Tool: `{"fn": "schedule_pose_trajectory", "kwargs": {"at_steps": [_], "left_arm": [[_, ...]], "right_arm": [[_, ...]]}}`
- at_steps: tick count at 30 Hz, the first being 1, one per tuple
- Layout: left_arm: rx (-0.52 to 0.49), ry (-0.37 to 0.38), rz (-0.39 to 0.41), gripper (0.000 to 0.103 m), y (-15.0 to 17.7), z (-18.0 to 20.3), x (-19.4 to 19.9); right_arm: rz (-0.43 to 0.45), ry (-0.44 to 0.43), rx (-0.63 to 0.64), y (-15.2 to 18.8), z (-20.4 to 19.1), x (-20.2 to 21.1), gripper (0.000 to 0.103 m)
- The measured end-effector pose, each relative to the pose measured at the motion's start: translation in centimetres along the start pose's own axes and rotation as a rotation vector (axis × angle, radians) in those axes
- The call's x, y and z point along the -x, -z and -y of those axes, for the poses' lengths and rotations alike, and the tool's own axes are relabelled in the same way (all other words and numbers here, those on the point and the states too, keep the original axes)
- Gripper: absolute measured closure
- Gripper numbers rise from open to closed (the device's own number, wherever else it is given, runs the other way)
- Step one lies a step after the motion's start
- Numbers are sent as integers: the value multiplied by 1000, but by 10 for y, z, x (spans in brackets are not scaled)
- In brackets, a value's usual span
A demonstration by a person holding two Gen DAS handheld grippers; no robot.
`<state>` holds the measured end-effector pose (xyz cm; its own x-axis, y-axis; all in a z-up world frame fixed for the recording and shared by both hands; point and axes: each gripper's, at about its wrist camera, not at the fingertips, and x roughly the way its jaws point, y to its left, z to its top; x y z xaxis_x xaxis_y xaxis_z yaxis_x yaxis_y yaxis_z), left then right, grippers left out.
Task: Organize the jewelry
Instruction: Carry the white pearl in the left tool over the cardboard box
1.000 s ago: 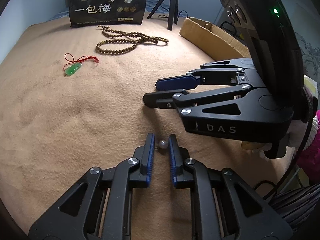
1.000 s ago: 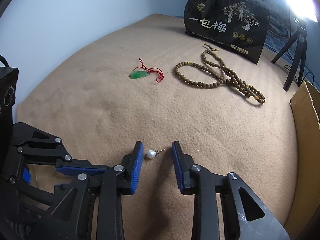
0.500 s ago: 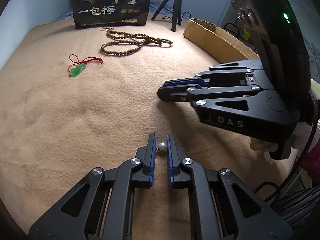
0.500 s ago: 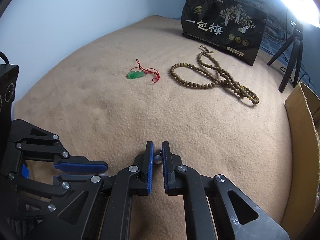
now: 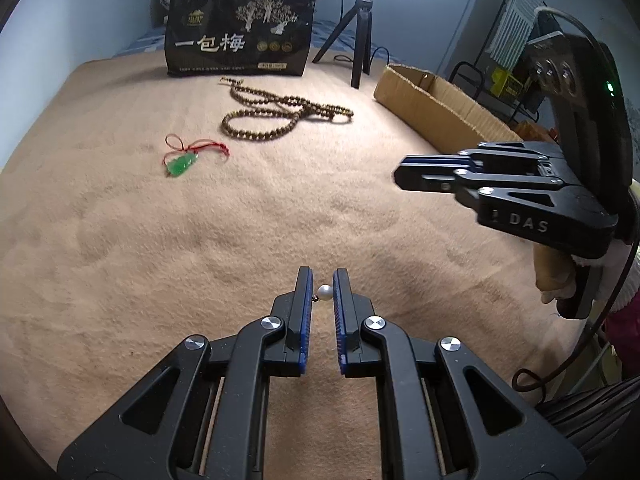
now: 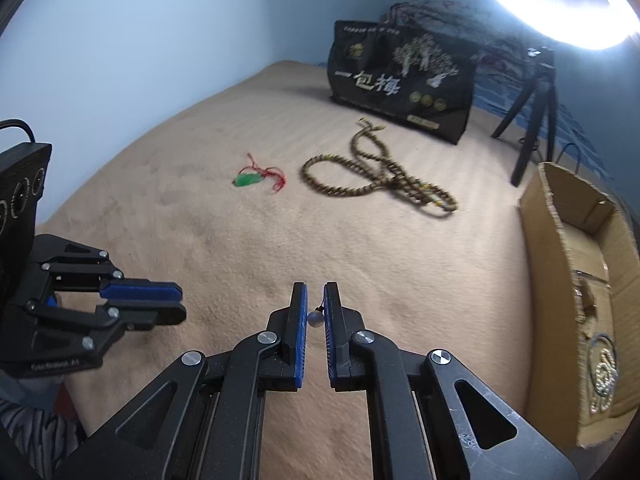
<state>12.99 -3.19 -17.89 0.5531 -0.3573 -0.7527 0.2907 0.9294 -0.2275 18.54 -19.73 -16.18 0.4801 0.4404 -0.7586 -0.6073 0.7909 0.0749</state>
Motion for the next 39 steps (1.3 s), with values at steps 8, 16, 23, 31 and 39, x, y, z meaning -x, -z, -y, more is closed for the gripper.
{"fn": "schedule_pose_trajectory", "kwargs": {"at_steps": [8, 16, 23, 31, 39], "left_arm": [[-28, 18, 39, 95, -22, 18, 7], [-79, 49, 79, 95, -55, 46, 4], [-114, 78, 106, 95, -89, 71, -5], [-149, 109, 135, 95, -136, 100, -25], [-143, 142, 137, 95, -174, 122, -59]], "right_arm": [[50, 51, -36, 6, 25, 38, 96], [78, 122, -96, 17, 64, 76, 96], [95, 200, -144, 26, 104, 106, 96], [113, 254, -182, 30, 136, 124, 96], [117, 281, -206, 31, 165, 124, 96]]}}
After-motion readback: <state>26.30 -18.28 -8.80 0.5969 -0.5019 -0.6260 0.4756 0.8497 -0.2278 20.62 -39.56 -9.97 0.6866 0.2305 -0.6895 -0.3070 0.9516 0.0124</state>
